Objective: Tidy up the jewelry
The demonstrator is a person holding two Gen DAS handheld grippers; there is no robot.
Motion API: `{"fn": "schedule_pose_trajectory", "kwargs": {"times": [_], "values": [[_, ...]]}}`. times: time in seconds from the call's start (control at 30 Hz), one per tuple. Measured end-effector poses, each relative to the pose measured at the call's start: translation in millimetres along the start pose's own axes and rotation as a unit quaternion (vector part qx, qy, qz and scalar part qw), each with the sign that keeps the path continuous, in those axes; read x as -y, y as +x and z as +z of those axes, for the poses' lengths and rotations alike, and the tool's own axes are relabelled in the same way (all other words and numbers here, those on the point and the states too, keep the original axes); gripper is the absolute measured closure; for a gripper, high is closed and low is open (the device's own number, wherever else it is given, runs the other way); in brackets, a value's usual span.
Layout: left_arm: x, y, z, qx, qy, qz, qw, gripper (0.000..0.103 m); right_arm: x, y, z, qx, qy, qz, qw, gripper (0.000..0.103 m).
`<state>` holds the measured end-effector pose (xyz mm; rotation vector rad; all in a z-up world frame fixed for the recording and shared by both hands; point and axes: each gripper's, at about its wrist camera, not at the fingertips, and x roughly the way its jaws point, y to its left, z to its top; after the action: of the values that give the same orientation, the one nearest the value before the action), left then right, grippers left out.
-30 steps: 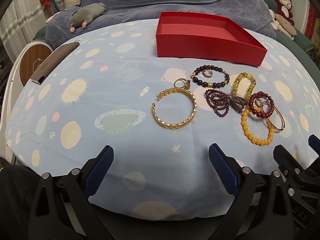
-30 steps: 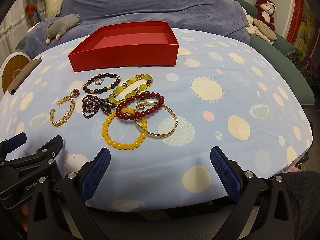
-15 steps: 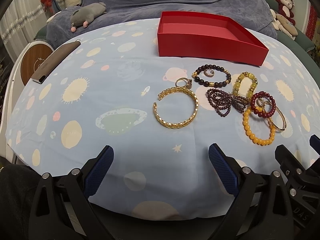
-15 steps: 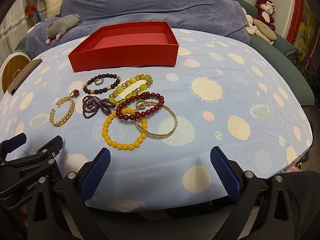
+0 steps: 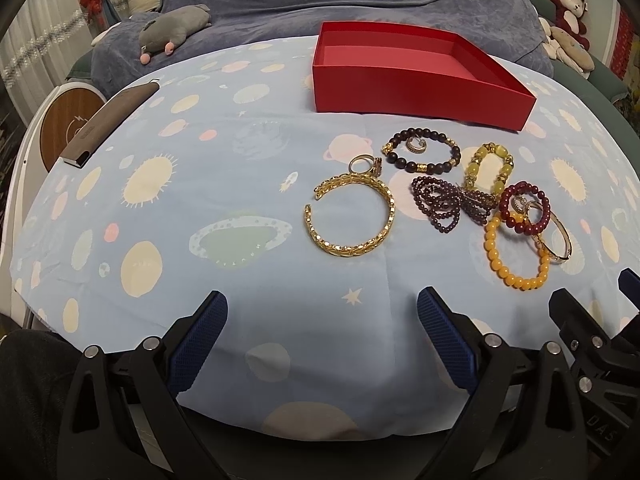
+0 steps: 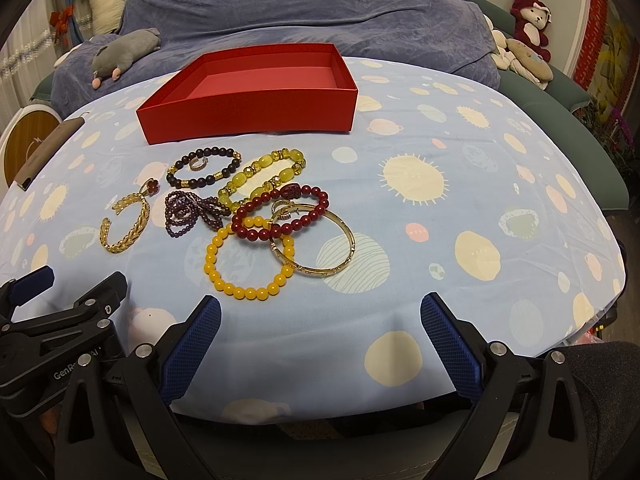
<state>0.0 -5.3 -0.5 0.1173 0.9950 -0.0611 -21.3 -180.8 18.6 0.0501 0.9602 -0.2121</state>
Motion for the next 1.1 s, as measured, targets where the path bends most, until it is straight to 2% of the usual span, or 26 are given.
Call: {"fn": "schedule_pose_trajectory", "kwargs": {"times": [0.53, 0.63, 0.9, 1.1], "values": [[-4, -3, 0, 0.006, -0.009, -0.012, 0.9999, 0.011, 1, -2, 2, 0.000, 0.001, 0.001, 1.000, 0.007], [-8, -7, 4, 0.019, -0.014, -0.011, 0.9997, 0.011, 0, -3, 2, 0.000, 0.000, 0.001, 1.000, 0.007], [-28, -1, 16, 0.011, -0.044, -0.015, 0.9989, 0.011, -2, -4, 6, 0.007, -0.002, -0.002, 1.000, 0.007], [-21, 3, 25, 0.008, -0.034, -0.028, 0.9990, 0.011, 4, -1, 11, 0.004, 0.005, -0.006, 1.000, 0.007]]}}
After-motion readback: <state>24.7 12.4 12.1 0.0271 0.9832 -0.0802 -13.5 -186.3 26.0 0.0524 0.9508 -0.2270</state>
